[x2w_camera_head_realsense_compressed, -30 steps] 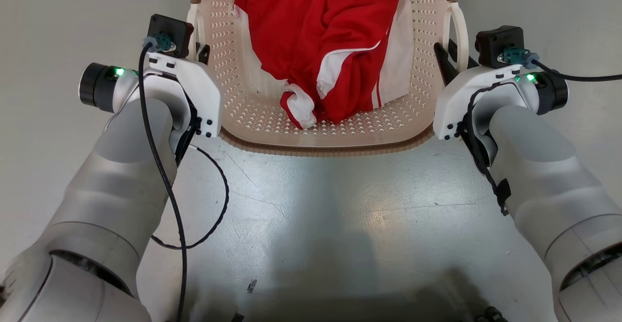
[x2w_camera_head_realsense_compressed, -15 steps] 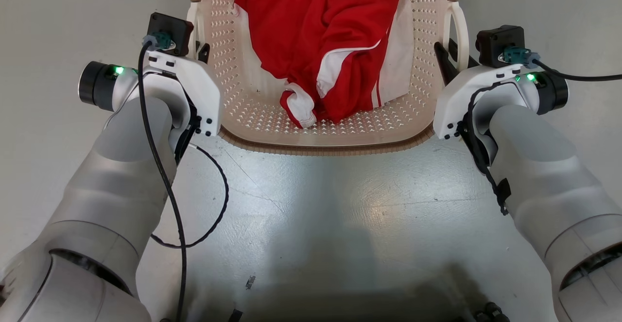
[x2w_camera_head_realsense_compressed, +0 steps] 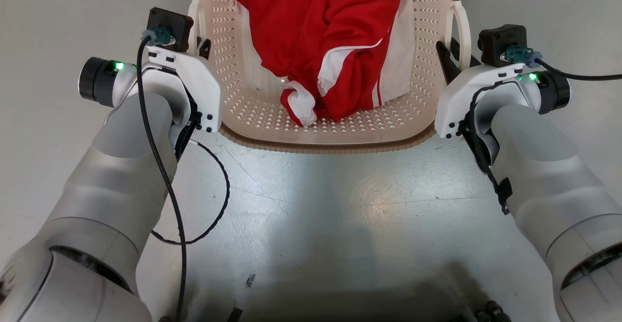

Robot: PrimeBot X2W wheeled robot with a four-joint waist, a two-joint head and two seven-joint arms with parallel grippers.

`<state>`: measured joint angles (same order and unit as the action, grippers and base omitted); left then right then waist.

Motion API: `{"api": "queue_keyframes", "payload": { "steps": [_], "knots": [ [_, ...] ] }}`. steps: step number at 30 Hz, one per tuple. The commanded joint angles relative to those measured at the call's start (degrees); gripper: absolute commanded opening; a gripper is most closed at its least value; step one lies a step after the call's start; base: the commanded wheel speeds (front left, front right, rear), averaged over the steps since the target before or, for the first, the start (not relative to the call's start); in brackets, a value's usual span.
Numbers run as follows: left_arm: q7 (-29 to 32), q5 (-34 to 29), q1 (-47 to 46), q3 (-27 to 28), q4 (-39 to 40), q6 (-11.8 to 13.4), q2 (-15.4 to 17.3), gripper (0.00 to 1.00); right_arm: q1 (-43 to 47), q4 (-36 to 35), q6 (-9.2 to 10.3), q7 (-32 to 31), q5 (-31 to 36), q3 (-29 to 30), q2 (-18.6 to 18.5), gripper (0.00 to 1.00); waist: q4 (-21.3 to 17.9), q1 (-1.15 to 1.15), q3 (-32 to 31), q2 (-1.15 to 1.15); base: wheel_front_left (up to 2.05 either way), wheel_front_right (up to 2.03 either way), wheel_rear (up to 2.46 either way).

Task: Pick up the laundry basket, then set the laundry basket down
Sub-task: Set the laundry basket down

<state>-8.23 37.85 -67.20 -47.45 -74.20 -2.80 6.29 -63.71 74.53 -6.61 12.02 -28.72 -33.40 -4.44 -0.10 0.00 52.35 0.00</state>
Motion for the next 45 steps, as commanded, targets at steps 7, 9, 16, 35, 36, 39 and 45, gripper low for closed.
{"api": "queue_keyframes", "payload": {
  "steps": [7, 9, 16, 35, 36, 39, 45],
  "knots": [
    [-0.3, 0.1, -1.1, 0.0, 0.3, 0.0, 1.8, 0.00, 2.2, -0.6, -0.88, 0.1, 1.6, -0.7, 1.6, 0.00, 0.1, 0.00, 0.2, 0.00, 0.00, 0.00, 0.00],
    [-0.2, 0.2, -1.0, 0.0, 0.3, 0.0, 1.8, 0.00, 2.2, -0.6, -0.88, 0.1, 1.6, -0.6, 1.6, 0.00, 0.1, 0.00, 0.2, 0.00, 0.00, 0.00, 0.00],
    [0.0, 0.6, -0.9, -0.2, 0.3, 0.2, 1.7, 0.00, 2.2, -0.6, -0.88, 0.2, 1.8, -0.3, 1.6, 0.00, 0.1, 0.00, 0.2, 0.00, 0.00, 0.00, 0.00],
    [0.8, 2.5, 0.2, 0.4, 0.2, 3.0, 2.0, 1.00, 1.8, -0.6, -0.88, 2.3, 5.0, 4.2, 1.6, 1.00, -0.2, 0.00, -0.3, 0.00, 0.00, 0.00, 0.00],
    [0.9, 2.6, 0.2, 0.4, 0.2, 3.1, 2.0, 1.00, 1.8, -0.6, -0.88, 2.4, 5.1, 4.4, 1.6, 1.00, -0.2, 0.00, -0.4, 0.00, 0.00, 0.00, 0.00],
    [1.2, 3.0, 0.8, 0.5, 0.2, 3.3, 1.9, 1.00, 1.9, -0.6, -0.88, 2.7, 5.6, 5.2, 1.6, 1.00, -0.4, 0.00, -1.3, 0.00, 0.00, 0.00, 0.00],
    [-0.3, 4.7, 2.6, 1.8, 0.2, 3.7, 1.8, 1.00, 2.5, -2.0, -0.88, 2.9, 7.4, 7.3, 1.6, 1.00, -0.7, 0.00, -4.2, 0.00, 0.00, 0.00, 0.00]
  ]
}}
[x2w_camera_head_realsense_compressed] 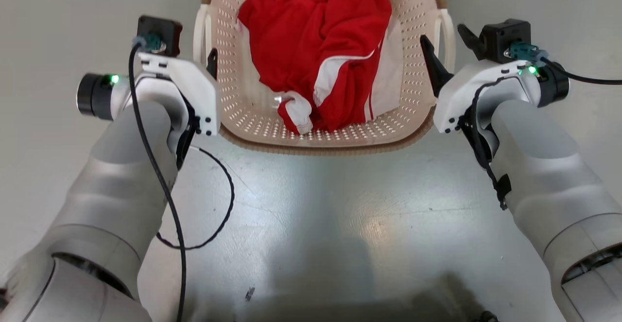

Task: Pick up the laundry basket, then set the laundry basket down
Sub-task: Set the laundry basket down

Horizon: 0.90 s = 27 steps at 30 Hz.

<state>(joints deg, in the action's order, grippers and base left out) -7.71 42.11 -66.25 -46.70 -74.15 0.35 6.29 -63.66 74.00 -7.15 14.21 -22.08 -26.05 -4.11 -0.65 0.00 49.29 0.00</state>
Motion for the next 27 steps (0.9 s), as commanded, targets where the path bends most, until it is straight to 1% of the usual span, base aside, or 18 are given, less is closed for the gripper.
{"api": "queue_keyframes", "payload": {
  "steps": [1, 3, 7, 10, 14, 20, 21, 27],
  "knots": [
    [-1.3, 0.7, 2.1, 1.3, 0.2, 0.4, 1.8, 1.00, 2.7, -2.1, -0.34, 0.8, 1.2, 0.6, 1.2, 1.00, -0.2, 0.00, -1.8, 0.00, 0.00, 0.00, 0.00],
    [-1.9, 1.0, 2.5, 1.5, 0.2, 0.2, 1.7, 1.00, 3.1, -2.7, -0.34, 0.8, 1.8, 1.2, 1.2, 1.00, -0.2, 0.00, -2.5, 0.00, 0.00, 0.00, 0.00],
    [-4.9, 2.4, 4.1, 2.8, 0.4, -0.2, 1.3, 1.00, 5.3, -5.7, -0.34, 0.8, 4.8, 4.5, 1.2, 1.00, -0.3, 0.00, -5.7, 0.00, 0.00, 0.00, 0.00],
    [-6.6, 4.3, 5.6, 5.0, 1.4, -0.9, 1.2, 1.00, 7.3, -8.5, -0.34, 0.8, 7.8, 7.4, 1.2, 1.00, -0.3, 0.00, -8.4, 0.00, 0.00, 0.00, 0.00],
    [-7.2, 4.2, 8.0, 5.8, 2.8, -1.4, 1.7, 1.00, 10.8, -13.0, -0.34, 0.8, 12.8, 12.4, 1.2, 1.00, -0.3, 0.00, -12.2, 0.00, 0.00, 0.00, 0.00],
    [-7.3, 2.1, 12.3, 9.7, 11.1, -0.4, 4.5, 1.00, 16.8, -20.5, -0.34, 0.8, 19.7, 19.2, 1.2, 1.00, 0.0, 0.00, -18.0, 0.00, 0.00, 0.00, 0.00],
    [-7.3, 1.2, 14.5, 11.5, 13.8, -0.2, 5.1, 1.00, 18.8, -22.6, -0.34, 0.8, 20.8, 20.3, 1.2, 1.00, 0.0, 0.00, -20.0, 0.00, 0.00, 0.00, 0.00],
    [-7.3, -1.3, 22.5, 18.9, 22.2, 0.3, 6.2, 1.00, 24.4, -27.8, -0.34, 0.8, 22.5, 22.8, 1.2, 1.00, -0.5, 0.00, -26.5, 0.00, 0.00, 0.00, 0.00]
  ]
}}
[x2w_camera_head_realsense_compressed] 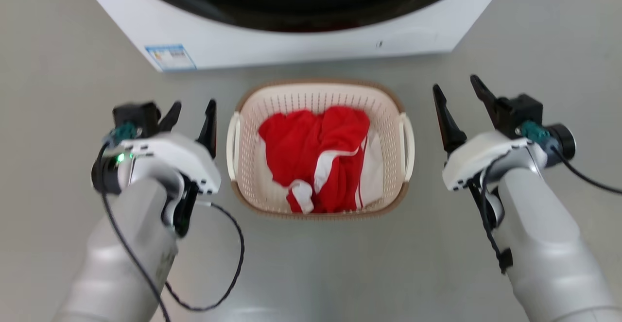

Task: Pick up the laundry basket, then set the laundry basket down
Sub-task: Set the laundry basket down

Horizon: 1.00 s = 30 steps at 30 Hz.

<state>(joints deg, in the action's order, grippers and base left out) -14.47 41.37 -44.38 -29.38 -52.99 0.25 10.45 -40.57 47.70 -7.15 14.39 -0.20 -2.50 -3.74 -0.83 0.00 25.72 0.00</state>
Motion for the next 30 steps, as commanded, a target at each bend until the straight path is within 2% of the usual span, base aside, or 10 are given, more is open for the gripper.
{"api": "queue_keyframes", "payload": {
  "steps": [1, 8, 17, 30],
  "knots": [
    [-0.5, -1.4, 2.0, 2.7, 2.4, 0.5, 2.2, 1.00, 2.3, -2.3, -0.34, 0.6, 0.6, -0.4, 0.9, 1.00, -0.4, 0.00, -4.0, 0.00, 0.00, 0.00, 0.00],
    [-0.5, -6.9, 11.6, 9.0, 10.3, 1.2, 2.4, 1.00, 8.8, -6.6, -0.34, 0.6, 1.3, 1.2, 0.9, 1.00, -0.6, 0.00, -10.6, 0.00, 0.00, 0.00, 0.00],
    [-0.5, -11.9, 20.5, 16.9, 18.6, 1.6, 1.2, 1.00, 15.5, -10.9, -0.34, 0.6, 1.8, 2.2, 0.9, 1.00, -0.7, 0.00, -16.8, 0.00, 0.00, 0.00, 0.00],
    [-0.5, -17.2, 29.5, 23.2, 24.1, 0.8, -0.3, 1.00, 22.6, -13.9, -0.34, 0.6, 1.0, 1.4, 0.9, 1.00, -1.5, 0.00, -22.6, 0.00, 0.00, 0.00, 0.00]
  ]
}}
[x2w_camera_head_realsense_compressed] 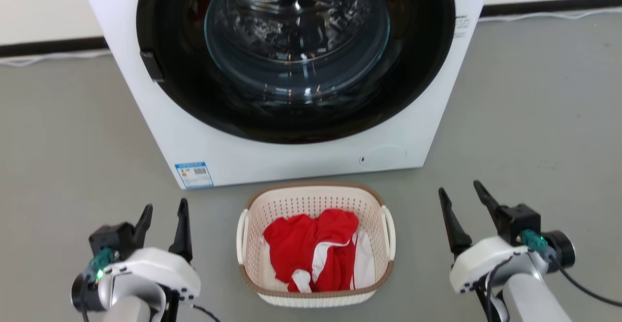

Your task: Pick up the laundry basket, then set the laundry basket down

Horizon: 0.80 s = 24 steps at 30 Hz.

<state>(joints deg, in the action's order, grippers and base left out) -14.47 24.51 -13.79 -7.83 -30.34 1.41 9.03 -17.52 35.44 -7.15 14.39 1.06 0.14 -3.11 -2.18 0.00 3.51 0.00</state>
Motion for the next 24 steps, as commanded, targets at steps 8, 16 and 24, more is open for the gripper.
{"api": "queue_keyframes", "payload": {
  "steps": [8, 16, 24],
  "knots": [
    [-0.5, -1.8, 4.0, 4.9, 3.8, -0.8, -0.6, 1.00, 2.5, -2.4, -0.34, 0.6, 0.1, -1.4, 0.2, 1.00, -0.5, 0.00, -3.4, 0.00, 0.00, 0.00, 0.00],
    [-0.5, -2.9, 6.0, 6.7, 4.1, -1.6, -1.7, 1.00, 3.7, -3.6, -0.34, 0.6, -0.3, -1.5, 0.2, 1.00, -0.4, 0.00, -4.4, 0.00, 0.00, 0.00, 0.00],
    [0.4, -2.8, 8.4, 5.7, 0.5, -1.4, -3.9, 0.00, 5.9, -0.3, 0.05, -0.1, -0.2, -0.2, 0.3, 0.00, -0.3, 0.00, -4.5, 0.00, 0.00, 0.00, 0.00]
  ]
}}
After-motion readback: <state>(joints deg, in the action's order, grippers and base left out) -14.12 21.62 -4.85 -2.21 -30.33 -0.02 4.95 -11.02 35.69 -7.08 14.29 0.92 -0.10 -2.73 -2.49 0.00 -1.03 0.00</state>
